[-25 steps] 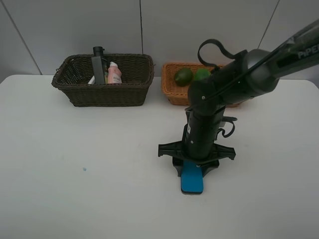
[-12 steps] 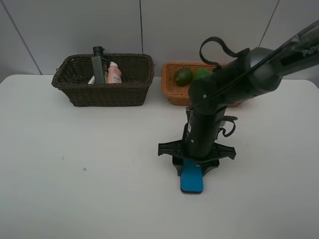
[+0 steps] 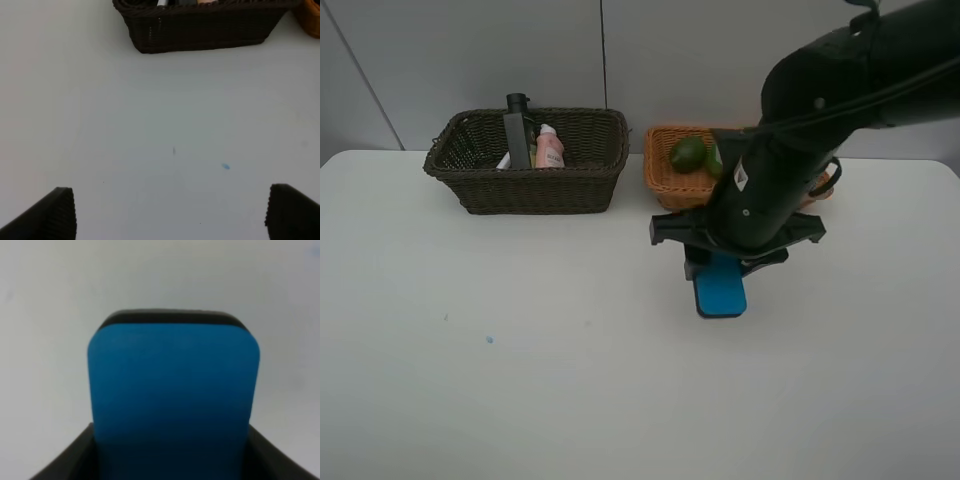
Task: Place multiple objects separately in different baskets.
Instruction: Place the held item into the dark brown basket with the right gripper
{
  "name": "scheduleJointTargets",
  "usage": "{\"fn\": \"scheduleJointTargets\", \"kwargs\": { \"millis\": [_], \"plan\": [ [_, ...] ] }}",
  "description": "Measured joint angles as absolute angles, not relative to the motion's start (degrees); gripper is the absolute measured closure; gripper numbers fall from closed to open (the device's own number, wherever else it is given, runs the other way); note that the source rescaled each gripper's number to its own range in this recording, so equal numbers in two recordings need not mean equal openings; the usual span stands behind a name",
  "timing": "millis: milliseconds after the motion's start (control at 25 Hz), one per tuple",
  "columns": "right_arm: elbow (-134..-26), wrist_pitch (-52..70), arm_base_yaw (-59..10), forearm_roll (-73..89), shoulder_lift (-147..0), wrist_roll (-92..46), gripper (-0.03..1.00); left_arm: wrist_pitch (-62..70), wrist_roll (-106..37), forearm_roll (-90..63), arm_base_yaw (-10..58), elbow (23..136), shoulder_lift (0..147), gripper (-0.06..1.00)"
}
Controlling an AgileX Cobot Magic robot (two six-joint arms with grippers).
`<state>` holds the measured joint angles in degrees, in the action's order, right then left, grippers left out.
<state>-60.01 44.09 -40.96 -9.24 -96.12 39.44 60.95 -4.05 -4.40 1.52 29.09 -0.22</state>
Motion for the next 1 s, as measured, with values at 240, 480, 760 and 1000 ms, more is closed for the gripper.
{"fn": "scheduleJointTargets", "kwargs": {
  "millis": [240,480,760,1000],
  "plan": [
    [-60.0,33.4,-41.0,-14.5,-94.3,34.2,0.96,60.9,-4.0,-4.4,1.5,29.1,-0.2,0.01],
    [-60.0,13.9,-41.0,-14.9,-94.3,23.1,0.96,60.9,-4.0,-4.4,1.5,29.1,-0.2,0.01],
    [-60.1,-4.8,-39.9,-14.9,-95.8,17.8,0.96,60.9,-4.0,-4.4,1.5,29.1,-0.2,0.01],
    [-67.1,-6.9,-37.5,-14.9,-102.1,17.6,0.96,60.9,-4.0,-4.4,1.5,29.1,-0.2,0.01]
  ]
}}
